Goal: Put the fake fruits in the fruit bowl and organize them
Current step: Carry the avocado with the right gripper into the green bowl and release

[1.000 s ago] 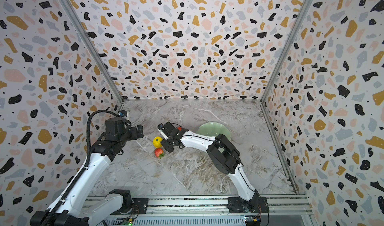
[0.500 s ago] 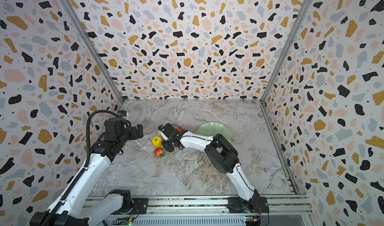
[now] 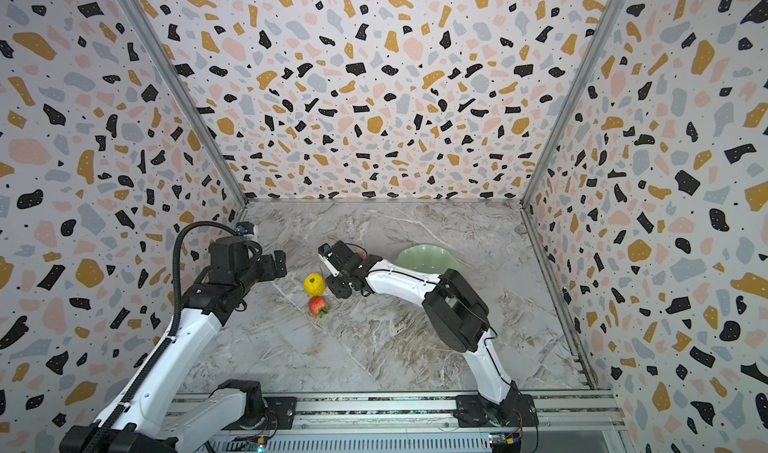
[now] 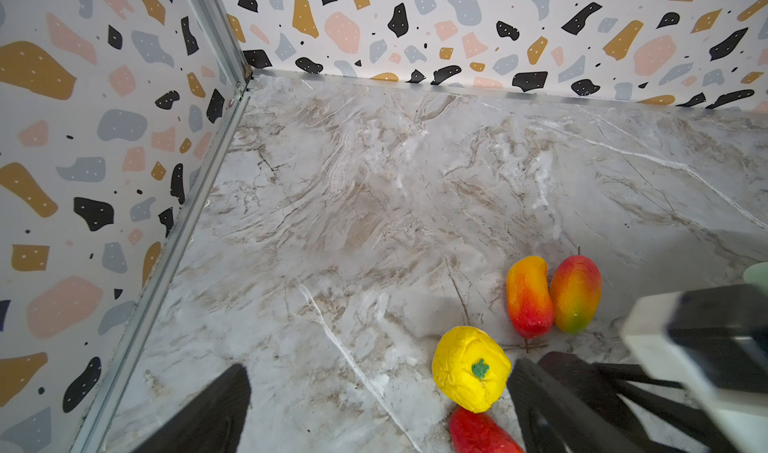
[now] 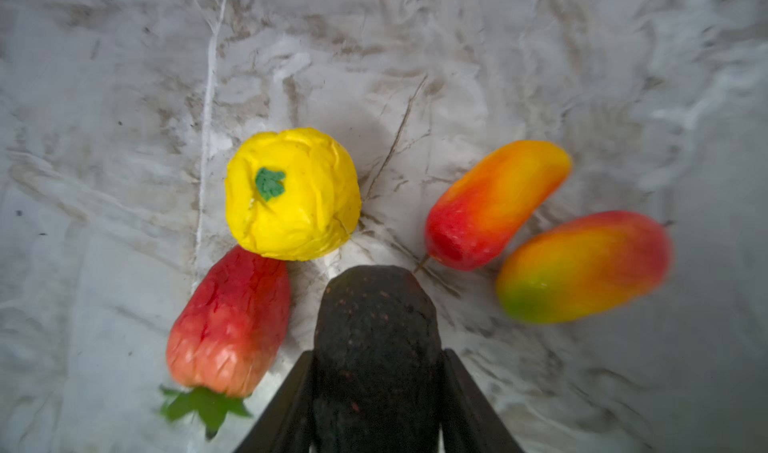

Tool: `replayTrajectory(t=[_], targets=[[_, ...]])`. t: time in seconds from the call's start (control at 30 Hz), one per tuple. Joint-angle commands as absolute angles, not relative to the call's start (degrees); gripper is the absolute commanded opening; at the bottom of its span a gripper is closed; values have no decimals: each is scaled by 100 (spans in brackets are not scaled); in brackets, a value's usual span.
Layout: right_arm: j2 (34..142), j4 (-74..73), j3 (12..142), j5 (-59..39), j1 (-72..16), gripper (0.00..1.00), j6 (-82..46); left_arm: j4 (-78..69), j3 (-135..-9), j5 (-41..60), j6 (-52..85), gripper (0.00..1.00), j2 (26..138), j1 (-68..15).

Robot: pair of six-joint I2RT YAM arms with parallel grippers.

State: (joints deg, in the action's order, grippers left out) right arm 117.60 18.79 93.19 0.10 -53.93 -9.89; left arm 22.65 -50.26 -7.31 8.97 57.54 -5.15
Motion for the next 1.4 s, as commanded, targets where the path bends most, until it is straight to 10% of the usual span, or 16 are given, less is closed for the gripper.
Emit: replayTrajectory(t=[0.0, 0.43, 0.87, 1.17, 1.37], targets=[[10559, 1914, 9176, 379, -5065, 6, -799, 2120, -4975, -675, 821, 99, 5675, -483], [8602, 1593, 6360, 948, -3164, 0, -848, 2127, -4984, -600, 817, 100, 5730, -483], [9265, 540, 5462, 637, -2892, 0, -1089, 2125, -4975, -536, 809, 100, 5766, -483], [9237, 713, 5612, 718, -2892, 41, -1016, 2124, -4975, -536, 791, 100, 5748, -484], [8843, 1017, 5961, 882, -2944, 93, -815, 2137, -4983, -611, 771, 99, 5726, -483]])
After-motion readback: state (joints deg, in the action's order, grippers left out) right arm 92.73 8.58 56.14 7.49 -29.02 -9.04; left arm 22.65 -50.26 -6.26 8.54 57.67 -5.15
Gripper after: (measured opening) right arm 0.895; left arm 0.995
